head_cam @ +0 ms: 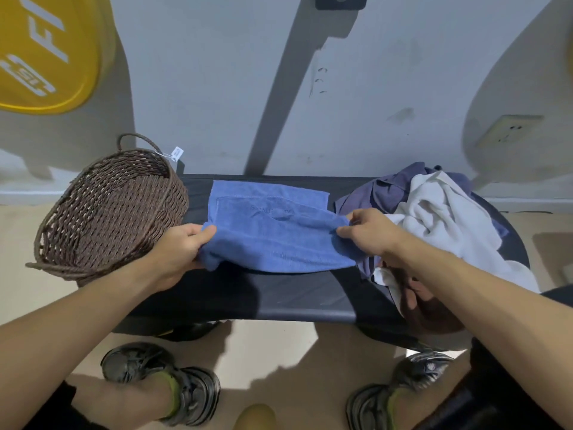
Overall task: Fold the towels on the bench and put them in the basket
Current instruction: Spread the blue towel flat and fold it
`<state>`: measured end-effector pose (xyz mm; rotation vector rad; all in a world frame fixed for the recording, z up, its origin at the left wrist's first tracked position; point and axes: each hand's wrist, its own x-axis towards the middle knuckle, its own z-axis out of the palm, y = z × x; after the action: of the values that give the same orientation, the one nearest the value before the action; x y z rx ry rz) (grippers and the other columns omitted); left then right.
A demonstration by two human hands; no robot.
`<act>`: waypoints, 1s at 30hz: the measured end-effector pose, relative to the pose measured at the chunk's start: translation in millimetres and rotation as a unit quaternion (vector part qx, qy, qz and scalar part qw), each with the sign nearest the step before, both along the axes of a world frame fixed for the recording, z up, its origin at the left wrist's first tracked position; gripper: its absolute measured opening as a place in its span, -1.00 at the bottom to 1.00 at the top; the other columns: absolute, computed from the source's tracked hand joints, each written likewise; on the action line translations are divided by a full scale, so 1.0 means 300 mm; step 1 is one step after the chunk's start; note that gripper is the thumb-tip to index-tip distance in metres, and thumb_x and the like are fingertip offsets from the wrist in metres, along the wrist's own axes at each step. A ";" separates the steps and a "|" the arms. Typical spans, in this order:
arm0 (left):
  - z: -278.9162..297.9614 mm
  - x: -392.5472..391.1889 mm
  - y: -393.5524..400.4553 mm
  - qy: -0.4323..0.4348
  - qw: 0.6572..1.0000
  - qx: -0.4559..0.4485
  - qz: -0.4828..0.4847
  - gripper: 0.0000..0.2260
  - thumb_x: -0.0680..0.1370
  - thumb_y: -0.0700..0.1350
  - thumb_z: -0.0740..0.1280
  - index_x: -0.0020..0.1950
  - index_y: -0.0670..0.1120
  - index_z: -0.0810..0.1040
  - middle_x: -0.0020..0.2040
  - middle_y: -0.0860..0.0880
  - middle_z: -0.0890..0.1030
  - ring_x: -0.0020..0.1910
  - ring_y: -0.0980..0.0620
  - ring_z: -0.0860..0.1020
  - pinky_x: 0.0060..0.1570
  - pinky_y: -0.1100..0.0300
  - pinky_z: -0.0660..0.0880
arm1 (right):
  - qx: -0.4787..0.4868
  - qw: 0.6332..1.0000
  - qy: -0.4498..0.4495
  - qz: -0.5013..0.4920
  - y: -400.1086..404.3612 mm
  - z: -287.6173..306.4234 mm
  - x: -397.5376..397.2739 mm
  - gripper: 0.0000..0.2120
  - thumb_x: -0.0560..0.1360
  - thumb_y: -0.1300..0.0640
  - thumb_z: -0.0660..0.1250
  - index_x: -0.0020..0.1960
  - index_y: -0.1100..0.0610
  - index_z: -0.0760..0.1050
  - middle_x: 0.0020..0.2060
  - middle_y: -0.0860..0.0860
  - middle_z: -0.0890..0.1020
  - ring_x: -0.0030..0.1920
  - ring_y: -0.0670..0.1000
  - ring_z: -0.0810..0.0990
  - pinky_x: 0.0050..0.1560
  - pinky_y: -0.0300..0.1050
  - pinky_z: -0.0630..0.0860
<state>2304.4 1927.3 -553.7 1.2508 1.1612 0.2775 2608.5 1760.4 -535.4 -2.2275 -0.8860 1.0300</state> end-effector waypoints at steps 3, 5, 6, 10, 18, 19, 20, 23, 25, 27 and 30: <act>-0.037 -0.010 -0.031 0.091 0.994 0.056 -0.002 -0.77 0.60 -0.06 0.33 -0.08 -0.23 0.56 -0.28 -0.14 0.63 -0.38 -0.02 0.56 -0.45 0.13 0.47 | -0.094 0.992 -0.046 0.071 -0.027 -0.013 -0.015 -0.89 0.49 0.21 0.34 -0.21 0.15 0.49 -0.34 0.07 0.55 -0.36 0.04 0.49 -0.48 -0.23 0.38; -0.052 -0.020 -0.045 0.149 0.986 0.073 -0.022 -0.81 0.59 -0.07 0.35 -0.06 -0.19 0.59 -0.21 -0.18 0.67 -0.30 -0.10 0.60 -0.36 0.08 0.49 | -0.141 0.980 -0.079 0.119 -0.035 -0.025 -0.032 -0.92 0.49 0.23 0.31 -0.19 0.15 0.50 -0.25 0.09 0.58 -0.29 0.05 0.51 -0.44 -0.20 0.40; -0.058 -0.028 -0.052 0.174 0.982 0.067 -0.033 -0.82 0.59 -0.07 0.36 -0.07 -0.18 0.61 -0.19 -0.18 0.68 -0.27 -0.11 0.62 -0.34 0.08 0.50 | -0.158 0.976 -0.075 0.130 -0.036 -0.034 -0.039 -0.93 0.49 0.24 0.32 -0.18 0.16 0.50 -0.23 0.09 0.58 -0.29 0.03 0.53 -0.46 -0.20 0.40; -0.084 -0.064 -0.096 0.235 0.970 0.023 -0.062 -0.81 0.58 -0.09 0.37 -0.15 -0.18 0.59 -0.22 -0.15 0.67 -0.26 -0.06 0.61 -0.33 0.09 0.57 | -0.275 0.946 -0.058 0.159 -0.015 -0.040 -0.071 -0.86 0.53 0.15 0.30 -0.14 0.22 0.52 -0.31 0.12 0.64 -0.37 0.11 0.62 -0.38 -0.16 0.57; -0.142 -0.097 -0.097 0.260 0.962 -0.001 -0.078 -0.83 0.54 -0.16 0.43 -0.20 -0.16 0.51 -0.22 -0.18 0.62 -0.26 -0.10 0.61 -0.36 0.08 0.61 | -0.082 0.931 -0.253 0.249 0.225 -0.021 -0.186 -0.85 0.49 0.14 0.25 -0.21 0.19 0.47 -0.24 0.11 0.56 -0.14 0.19 0.57 -0.24 -0.06 0.49; -0.149 -0.098 -0.093 0.266 0.961 0.000 -0.075 -0.82 0.53 -0.16 0.44 -0.22 -0.15 0.51 -0.24 -0.18 0.62 -0.27 -0.10 0.61 -0.37 0.08 0.61 | -0.047 0.937 -0.236 0.254 0.266 -0.029 -0.217 -0.86 0.49 0.18 0.25 -0.13 0.23 0.53 -0.17 0.15 0.62 -0.09 0.22 0.59 -0.17 -0.01 0.55; -0.156 -0.098 -0.089 0.271 0.960 0.000 -0.072 -0.81 0.52 -0.16 0.45 -0.24 -0.15 0.51 -0.25 -0.18 0.63 -0.27 -0.10 0.62 -0.37 0.07 0.62 | -0.018 0.940 -0.221 0.261 0.302 -0.042 -0.247 -0.85 0.48 0.22 0.24 -0.06 0.25 0.56 -0.12 0.17 0.66 -0.05 0.24 0.60 -0.10 0.04 0.57; -0.174 -0.099 -0.078 0.291 0.954 0.000 -0.075 -0.79 0.49 -0.12 0.48 -0.27 -0.13 0.51 -0.28 -0.15 0.64 -0.31 -0.07 0.62 -0.41 0.13 0.59 | 0.035 0.945 -0.173 0.275 0.408 -0.090 -0.308 -0.83 0.49 0.27 0.24 0.02 0.22 0.56 0.04 0.16 0.65 0.07 0.20 0.58 0.06 -0.01 0.51; -0.177 -0.105 -0.074 0.304 0.949 0.001 -0.084 -0.79 0.48 -0.08 0.49 -0.25 -0.12 0.52 -0.30 -0.11 0.63 -0.34 -0.02 0.60 -0.46 0.19 0.53 | 0.051 0.949 -0.148 0.275 0.504 -0.133 -0.327 -0.80 0.51 0.26 0.26 0.11 0.19 0.54 0.13 0.14 0.62 0.16 0.16 0.55 0.14 -0.07 0.45; -0.175 -0.118 -0.076 0.296 0.951 -0.008 -0.085 -0.80 0.48 -0.07 0.49 -0.22 -0.12 0.53 -0.32 -0.08 0.61 -0.36 0.01 0.56 -0.46 0.21 0.48 | 0.033 0.944 -0.154 0.291 0.609 -0.170 -0.348 -0.72 0.55 0.16 0.31 0.24 0.17 0.49 0.23 0.12 0.55 0.26 0.16 0.48 0.23 -0.03 0.41; -0.177 -0.149 -0.087 0.264 0.961 -0.024 -0.078 -0.82 0.47 -0.11 0.49 -0.22 -0.12 0.53 -0.42 -0.02 0.52 -0.41 0.02 0.46 -0.38 0.24 0.44 | -0.041 0.923 -0.218 0.313 0.730 -0.221 -0.381 -0.61 0.55 -0.02 0.34 0.31 0.11 0.41 0.30 0.12 0.43 0.34 0.19 0.35 0.27 0.10 0.34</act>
<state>2259.5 1901.2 -606.9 1.4075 1.4988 -0.2192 2494.3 1979.4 -601.7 -2.3348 -1.8708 0.8327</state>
